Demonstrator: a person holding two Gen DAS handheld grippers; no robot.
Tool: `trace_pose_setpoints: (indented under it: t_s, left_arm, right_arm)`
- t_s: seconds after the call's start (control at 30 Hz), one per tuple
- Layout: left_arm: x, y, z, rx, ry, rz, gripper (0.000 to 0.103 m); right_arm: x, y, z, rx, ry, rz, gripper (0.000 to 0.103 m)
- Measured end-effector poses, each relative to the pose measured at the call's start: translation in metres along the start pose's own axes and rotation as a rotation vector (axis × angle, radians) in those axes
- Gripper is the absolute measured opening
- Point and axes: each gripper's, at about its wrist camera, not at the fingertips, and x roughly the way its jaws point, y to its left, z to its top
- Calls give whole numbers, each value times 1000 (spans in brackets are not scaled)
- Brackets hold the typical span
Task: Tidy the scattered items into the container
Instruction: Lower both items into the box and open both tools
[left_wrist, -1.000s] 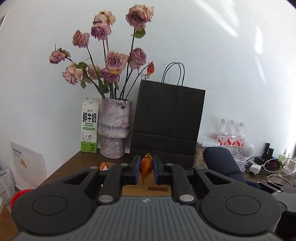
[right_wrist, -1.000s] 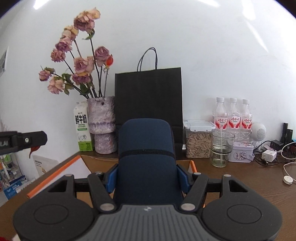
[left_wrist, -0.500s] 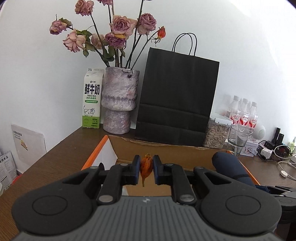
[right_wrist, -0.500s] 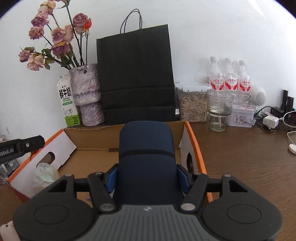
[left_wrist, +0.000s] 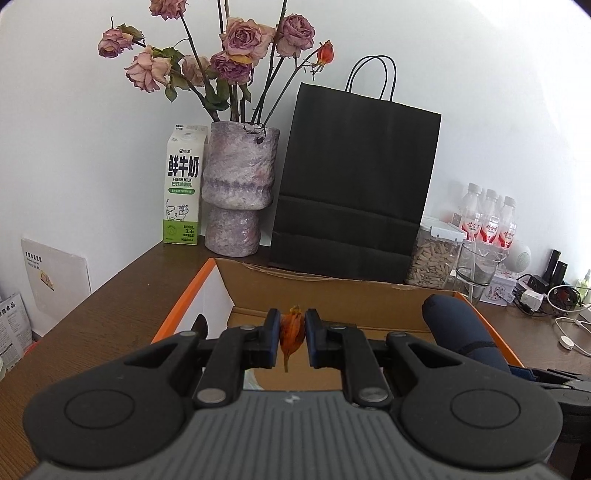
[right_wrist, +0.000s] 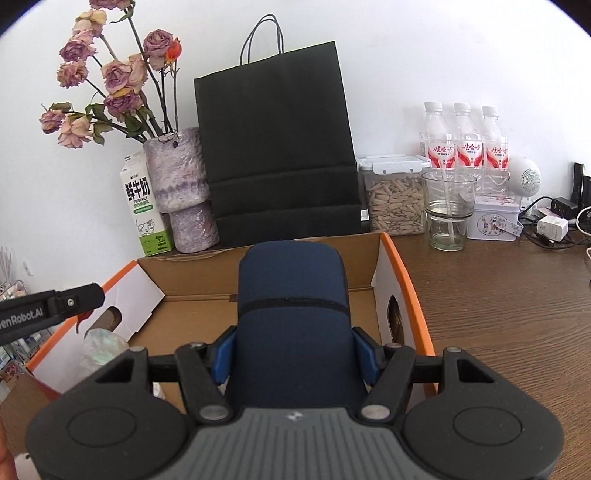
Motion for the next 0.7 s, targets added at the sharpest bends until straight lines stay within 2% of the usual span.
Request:
trace_pose_setpoints:
  t_s: [0.07,0.13,0.17,0.2,0.23,0.27,0.43,0.7]
  left_arm:
    - [0,-2,0,9,2,2,17]
    - [-1,-5,1,27,1,20,49]
    - [-2,-7,1,34,-6,36,85]
    - [-5,-8,1,42,-23,49,102]
    - [-8,-9,1,49,-43,58,103]
    - [-11,-10,2,55,-57,63,103]
    - [-14,-7,3,37,-54,84,103]
    - [-15,-2,3,20,-44,94,103]
  right_arm:
    - [0,0,0,2,-3,-6,64]
    - [-3,-1,0,1,-15,-19,70]
    - [-5,0,0,-2,-31,-22,75]
    - [-9,0,1,-4,-52,-17,89]
    - [-13,1,1,-3,-75,-8,99]
    - [-17,1,2,-6,-93,-4,101]
    - [-29,10,2,-50,-137,-43,103]
    - [-42,19,1,-82,-159,-36,103]
